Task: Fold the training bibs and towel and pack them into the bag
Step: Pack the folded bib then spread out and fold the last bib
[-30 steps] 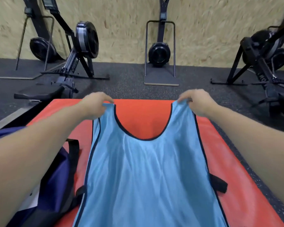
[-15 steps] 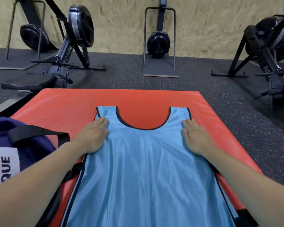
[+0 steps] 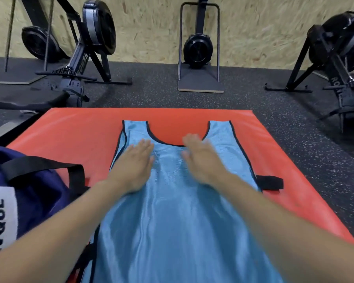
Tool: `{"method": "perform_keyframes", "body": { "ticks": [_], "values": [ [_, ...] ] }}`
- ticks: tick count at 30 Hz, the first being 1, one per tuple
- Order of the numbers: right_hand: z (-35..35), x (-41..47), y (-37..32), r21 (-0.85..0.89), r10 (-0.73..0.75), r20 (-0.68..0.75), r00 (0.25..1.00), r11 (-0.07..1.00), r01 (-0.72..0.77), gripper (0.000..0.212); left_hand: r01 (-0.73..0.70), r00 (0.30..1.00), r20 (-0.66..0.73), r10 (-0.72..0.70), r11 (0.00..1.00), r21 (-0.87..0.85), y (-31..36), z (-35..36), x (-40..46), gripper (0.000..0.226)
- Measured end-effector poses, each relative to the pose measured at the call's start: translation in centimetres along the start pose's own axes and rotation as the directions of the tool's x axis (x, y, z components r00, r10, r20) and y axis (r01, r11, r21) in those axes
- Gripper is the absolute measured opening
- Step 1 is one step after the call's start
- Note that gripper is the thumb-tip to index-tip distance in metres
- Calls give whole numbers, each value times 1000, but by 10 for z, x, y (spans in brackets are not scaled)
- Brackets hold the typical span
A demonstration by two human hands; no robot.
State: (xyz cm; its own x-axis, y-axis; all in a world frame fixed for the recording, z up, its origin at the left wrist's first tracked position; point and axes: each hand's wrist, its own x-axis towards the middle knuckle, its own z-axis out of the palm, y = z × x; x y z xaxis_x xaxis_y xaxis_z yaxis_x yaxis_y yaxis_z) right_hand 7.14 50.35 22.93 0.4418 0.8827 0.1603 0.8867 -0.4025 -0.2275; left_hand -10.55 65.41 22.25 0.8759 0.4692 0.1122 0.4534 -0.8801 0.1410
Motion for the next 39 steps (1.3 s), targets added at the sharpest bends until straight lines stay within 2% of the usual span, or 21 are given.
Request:
{"method": "perform_keyframes", "body": {
  "ticks": [2, 5, 8, 11, 13, 15, 18, 20, 22, 24, 26, 28, 30, 31, 33, 35, 37, 39],
  "values": [
    [18, -7, -50, 14, -67, 88, 994, 998, 66, 59, 28, 999, 37, -26, 997, -68, 10, 9, -15, 95],
    [33, -13, -65, 14, -36, 165, 986, 999, 34, 61, 121, 993, 23, -120, 988, -99, 4, 19, -25, 88],
    [23, -21, -24, -38, 56, 162, 985, 998, -51, 61, 144, 990, 23, -143, 986, -78, 3, 21, -25, 80],
    [3, -36, 48, -48, 223, 129, 966, 975, -219, 62, 146, 989, 20, -145, 988, -59, 6, 21, -25, 76],
    [-11, -46, 84, -115, 329, 88, 940, 941, -318, 62, 153, 988, 10, -153, 987, -49, 6, 22, -25, 76],
    [-17, -47, 80, -187, 384, 63, 921, 911, -367, 61, 150, 989, 1, -151, 987, -58, 5, 24, -24, 76],
    [-3, -32, 5, -60, 230, 27, 973, 972, -228, 62, 131, 991, -12, -132, 989, -62, 4, 25, -24, 80],
    [19, -24, -55, 9, 51, 79, 996, 999, -52, 61, 122, 992, -16, -123, 991, -53, 3, 25, -26, 90],
    [34, -25, -83, 5, -6, 137, 991, 1000, 5, 60, 120, 993, -14, -121, 992, -37, 2, 26, -26, 93],
    [32, -28, -58, -36, 55, 134, 989, 998, -50, 59, 124, 992, -23, -126, 991, -56, 2, 26, -25, 82],
    [20, -37, -7, -62, 172, 86, 981, 984, -167, 59, 136, 990, -19, -138, 989, -64, 3, 25, -25, 65],
    [-2, -52, 48, -88, 329, 59, 943, 942, -323, 59, 137, 990, -21, -138, 989, -56, 5, 25, -25, 59],
    [-19, -58, 70, -133, 445, 44, 895, 890, -436, 58, 138, 990, -25, -139, 989, -57, 5, 25, -25, 59],
    [-19, -54, 62, -144, 444, 27, 896, 888, -436, 57, 136, 990, -24, -137, 989, -60, 5, 26, -25, 60],
    [-5, -42, 13, -43, 344, 26, 939, 938, -343, 58, 135, 991, -21, -136, 989, -57, 4, 26, -24, 65],
    [18, -35, -52, 13, 122, 68, 990, 992, -123, 61, 130, 991, -22, -131, 991, -45, 4, 25, -25, 81],
    [35, -40, -91, 6, -26, 108, 994, 1000, 25, 58, 128, 992, -21, -128, 991, -35, 1, 25, -26, 94],
    [31, -49, -72, -28, 19, 92, 996, 999, -16, 59, 128, 992, -12, -128, 991, -36, 0, 27, -24, 93]
  ]
}}
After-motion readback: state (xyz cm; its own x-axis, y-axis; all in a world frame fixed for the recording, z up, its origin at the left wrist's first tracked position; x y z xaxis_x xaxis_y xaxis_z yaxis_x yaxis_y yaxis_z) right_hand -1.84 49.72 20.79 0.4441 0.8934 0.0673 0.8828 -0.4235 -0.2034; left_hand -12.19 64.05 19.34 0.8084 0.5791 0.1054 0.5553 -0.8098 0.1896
